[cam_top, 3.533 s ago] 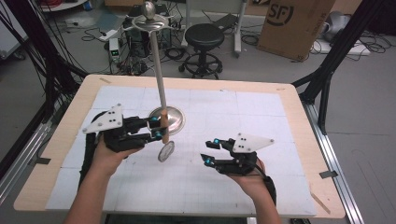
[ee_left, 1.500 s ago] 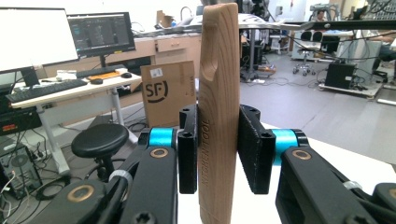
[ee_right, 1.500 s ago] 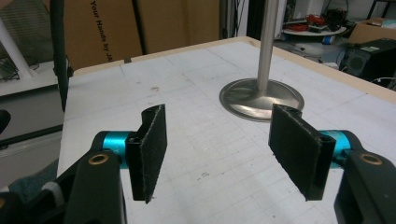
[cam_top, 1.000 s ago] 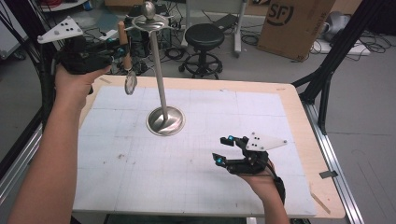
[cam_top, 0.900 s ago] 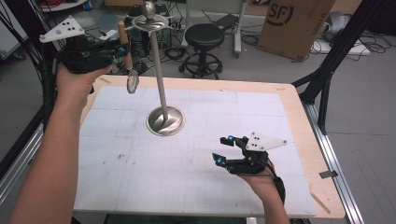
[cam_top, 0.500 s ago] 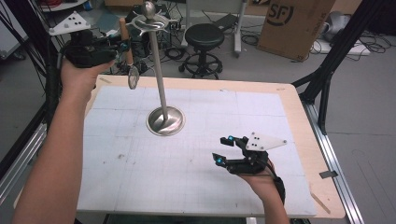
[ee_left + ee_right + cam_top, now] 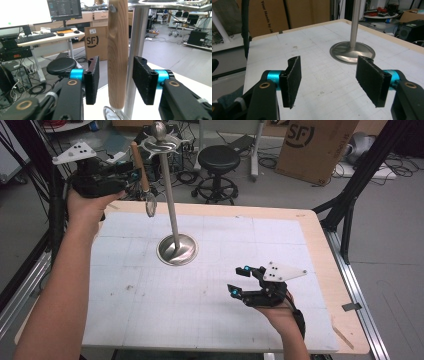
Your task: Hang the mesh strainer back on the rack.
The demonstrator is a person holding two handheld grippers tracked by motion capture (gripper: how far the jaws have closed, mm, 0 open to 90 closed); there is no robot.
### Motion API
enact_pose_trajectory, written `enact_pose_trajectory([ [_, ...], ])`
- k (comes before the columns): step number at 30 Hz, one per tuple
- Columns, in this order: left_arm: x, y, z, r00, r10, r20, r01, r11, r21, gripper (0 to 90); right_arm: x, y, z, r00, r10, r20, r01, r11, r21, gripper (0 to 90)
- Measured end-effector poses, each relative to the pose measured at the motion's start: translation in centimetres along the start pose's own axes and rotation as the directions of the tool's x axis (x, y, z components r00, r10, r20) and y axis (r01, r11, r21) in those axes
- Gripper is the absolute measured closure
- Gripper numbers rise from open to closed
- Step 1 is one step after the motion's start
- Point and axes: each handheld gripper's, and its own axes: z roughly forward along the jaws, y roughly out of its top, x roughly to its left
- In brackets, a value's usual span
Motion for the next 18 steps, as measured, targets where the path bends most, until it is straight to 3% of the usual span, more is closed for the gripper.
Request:
enact_pose_trajectory([
  [10, 0.2, -2.4, -1.6, 0.9994, -0.021, 0.028, 0.02, 0.9998, 0.007, 46.3, 0.0, 0.0, 0.0, 1.0, 0.003, 0.002, -0.003, 1.0, -0.004, 36.7],
  [18, -0.1, -3.8, -2.8, 0.9935, -0.012, 0.113, 0.01, 0.9998, 0.019, 41.5, 0.0, -0.2, 0.1, 1.0, 0.006, 0.002, -0.006, 1.0, 0.004, 36.6],
])
